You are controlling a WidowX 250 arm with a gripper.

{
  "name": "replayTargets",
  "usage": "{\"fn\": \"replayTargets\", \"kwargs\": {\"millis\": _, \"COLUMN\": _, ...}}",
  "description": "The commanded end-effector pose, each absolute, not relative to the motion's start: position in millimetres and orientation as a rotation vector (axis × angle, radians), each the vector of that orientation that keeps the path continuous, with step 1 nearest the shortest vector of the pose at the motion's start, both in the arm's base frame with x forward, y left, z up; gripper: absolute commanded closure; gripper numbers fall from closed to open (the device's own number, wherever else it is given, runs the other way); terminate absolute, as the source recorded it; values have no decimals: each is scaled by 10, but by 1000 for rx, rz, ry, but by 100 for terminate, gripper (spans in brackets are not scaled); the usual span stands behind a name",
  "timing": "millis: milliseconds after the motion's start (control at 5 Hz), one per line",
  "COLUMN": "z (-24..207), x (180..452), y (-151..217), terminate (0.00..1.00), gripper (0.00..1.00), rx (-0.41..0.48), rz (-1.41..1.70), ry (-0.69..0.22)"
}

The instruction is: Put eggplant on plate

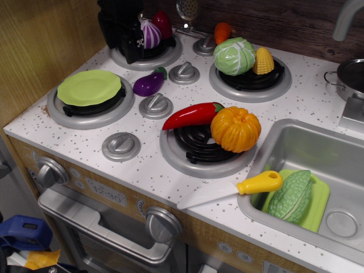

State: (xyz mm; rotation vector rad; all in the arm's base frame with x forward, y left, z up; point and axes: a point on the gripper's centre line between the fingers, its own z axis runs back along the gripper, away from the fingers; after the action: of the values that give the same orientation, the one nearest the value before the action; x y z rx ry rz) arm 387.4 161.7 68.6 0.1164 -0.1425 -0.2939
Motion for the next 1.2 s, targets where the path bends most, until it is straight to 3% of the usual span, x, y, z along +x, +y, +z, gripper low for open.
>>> {"fn": "replayTargets", "kwargs": {"millis": 0, "z": 789, "x": 4053, "y": 1506, "terminate": 0, "gripper": 0, "rx": 154, "rz": -234, "ry": -233}}
{"fn": "replayTargets", "kwargs": {"millis": 600, "z": 583, "x": 4084, "y": 1259, "terminate": 0, "gripper": 0, "rx": 93, "rz": -178, "ry": -285}}
{"fn": "replayTargets", "kwargs": {"millis": 1000, "z": 477, "x": 4116, "y": 1317, "terminate": 0, "gripper": 0, "rx": 81, "rz": -202, "ry": -285}}
